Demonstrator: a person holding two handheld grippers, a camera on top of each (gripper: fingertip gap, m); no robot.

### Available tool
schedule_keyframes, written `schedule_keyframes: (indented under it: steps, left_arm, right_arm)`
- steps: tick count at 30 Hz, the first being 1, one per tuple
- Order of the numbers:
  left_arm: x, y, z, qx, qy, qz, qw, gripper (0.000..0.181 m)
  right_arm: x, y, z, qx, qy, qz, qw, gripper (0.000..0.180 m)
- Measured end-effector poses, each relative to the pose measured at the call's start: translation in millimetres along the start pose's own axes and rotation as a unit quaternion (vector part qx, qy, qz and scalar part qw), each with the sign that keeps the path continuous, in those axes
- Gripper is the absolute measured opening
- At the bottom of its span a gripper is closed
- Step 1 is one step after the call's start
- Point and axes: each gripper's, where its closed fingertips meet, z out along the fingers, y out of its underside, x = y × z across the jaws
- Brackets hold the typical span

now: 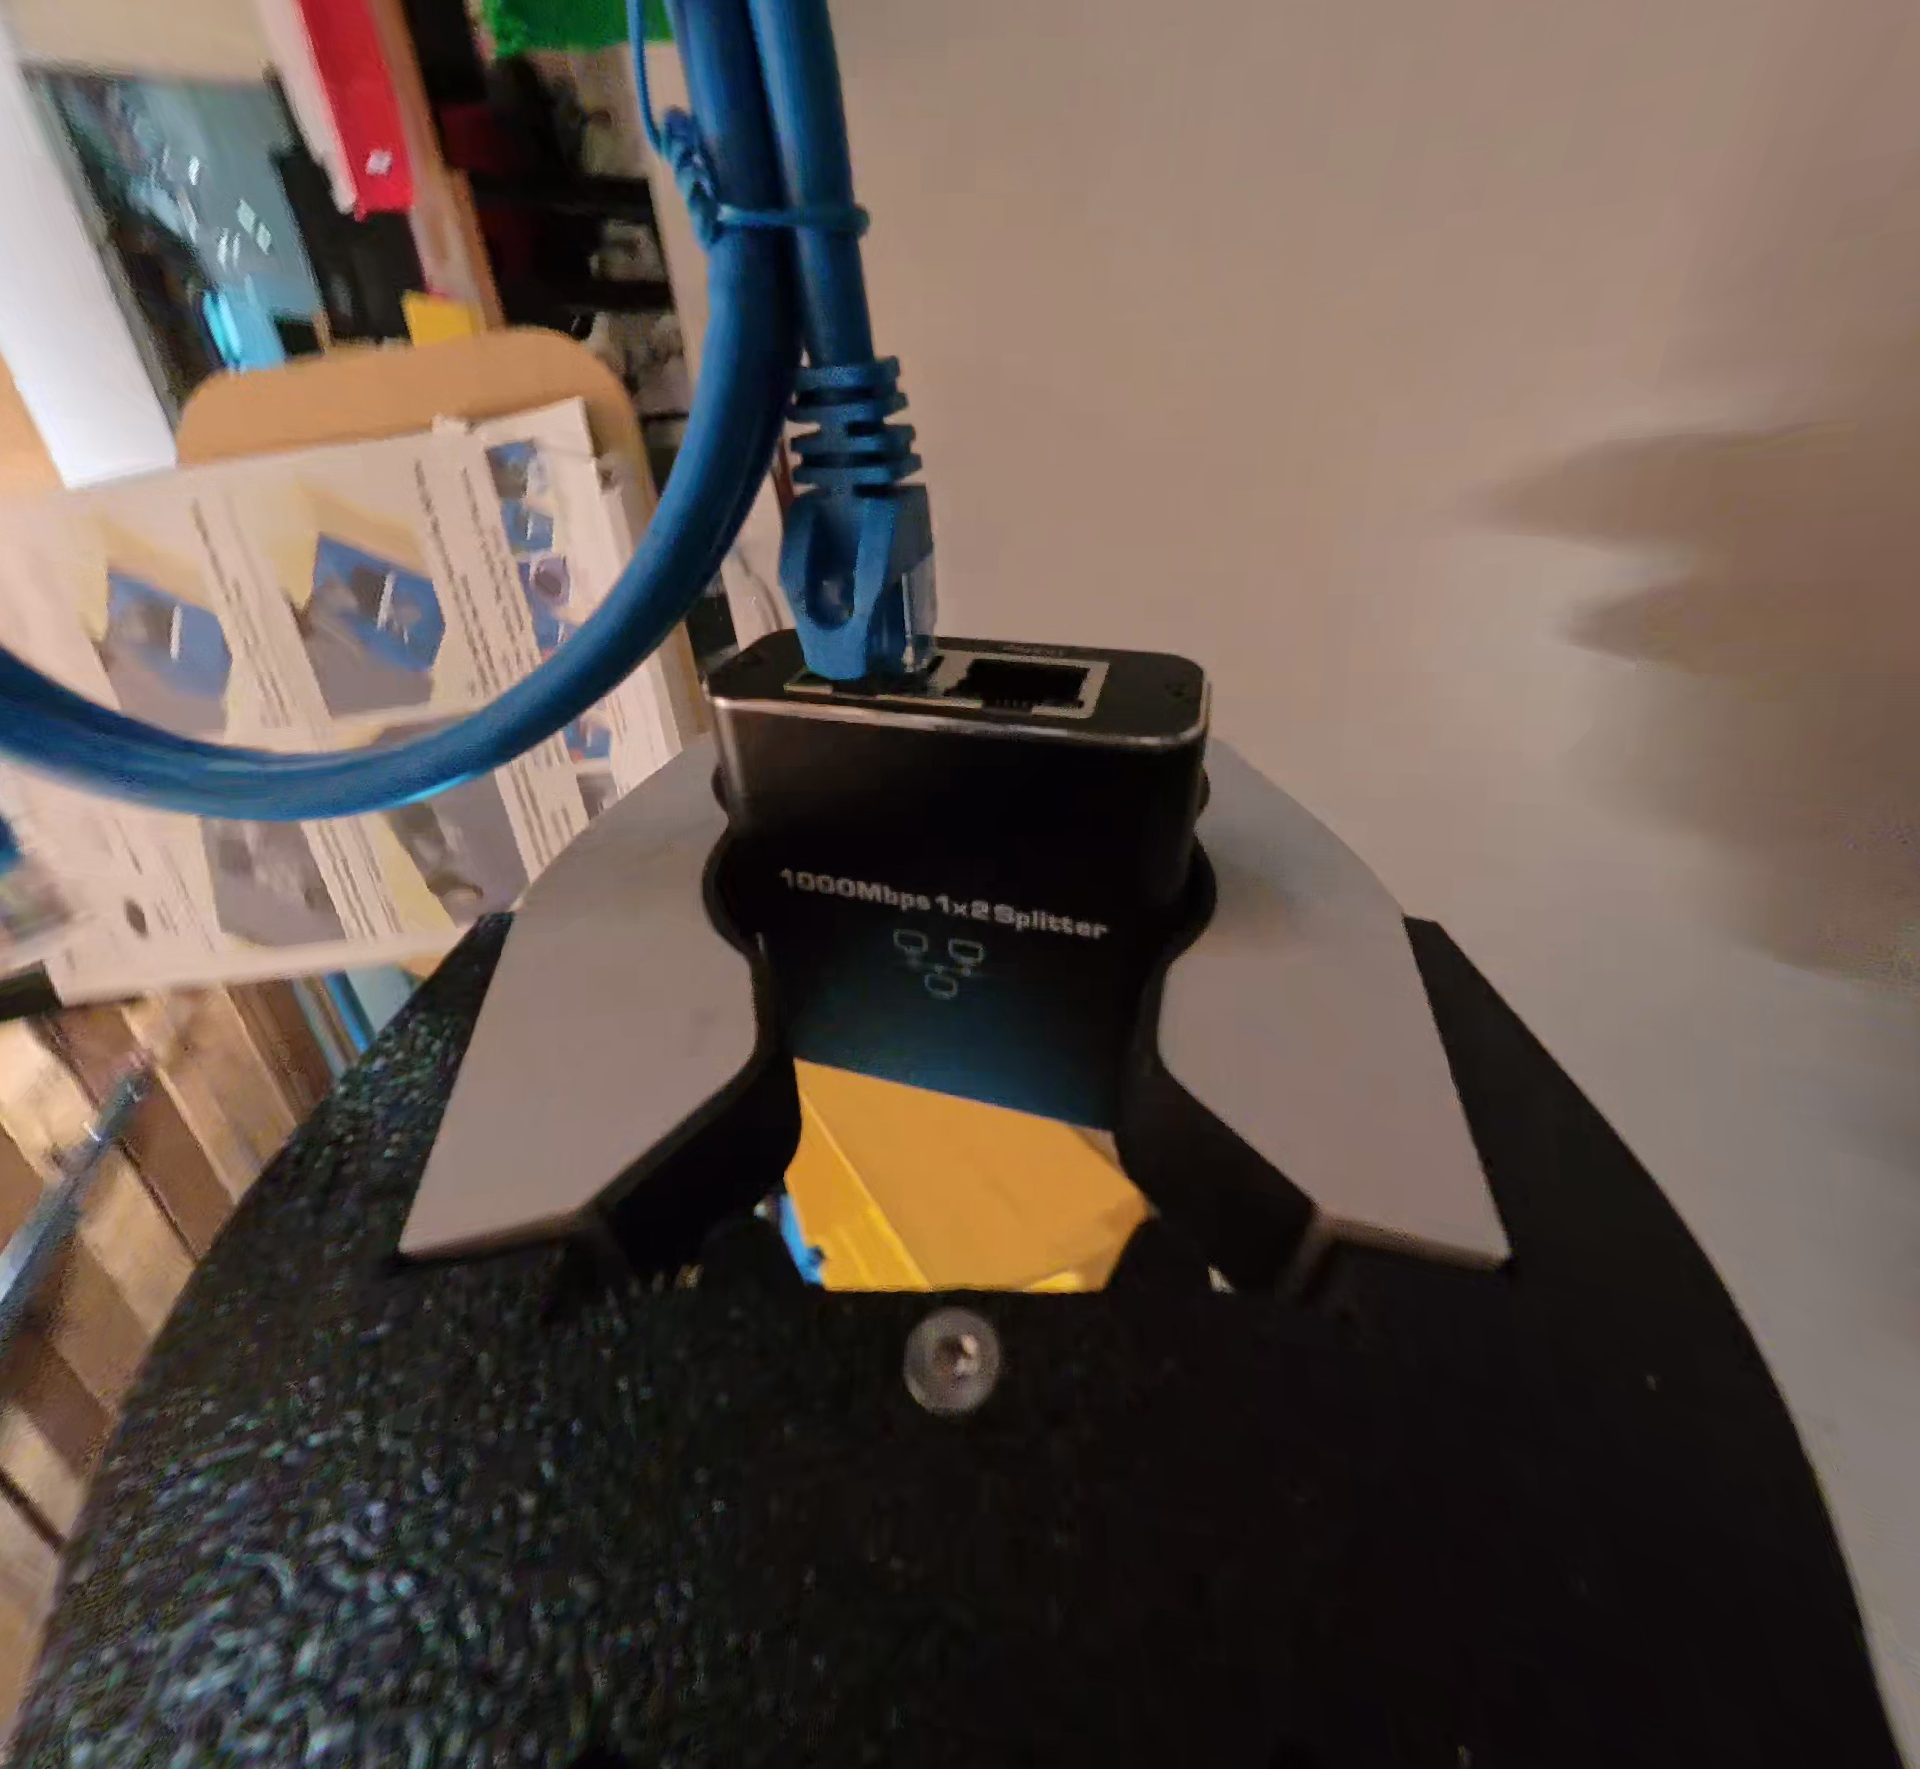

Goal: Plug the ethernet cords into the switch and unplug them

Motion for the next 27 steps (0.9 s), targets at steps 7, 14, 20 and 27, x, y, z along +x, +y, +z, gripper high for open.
schedule_keyframes:
  steps: [7,14,20,27]
  left_arm:
    - [1.8,-4.3,-6.6,-0.009,0.029,0.116,0.993,0.075]
    - [-4.8,-10.4,-8.5,-0.023,0.009,0.171,0.985,0.075]
    - [-4.5,-34.4,-15.9,0.015,-0.01,0.238,0.971,0.075]
    - [-10.9,-34.5,-26.3,0.081,0.037,0.172,0.981,0.078]
  right_arm:
    - [18.7,29.1,74.3,-0.084,0.042,0.037,0.995,0.047]
    - [26.2,52.4,95.0,-0.115,0.043,0.037,0.992,0.043]
    - [18.6,62.8,97.3,-0.11,-0.031,0.104,0.988,0.02]
    - [11.8,45.6,94.7,-0.04,-0.093,0.127,0.987,0.017]
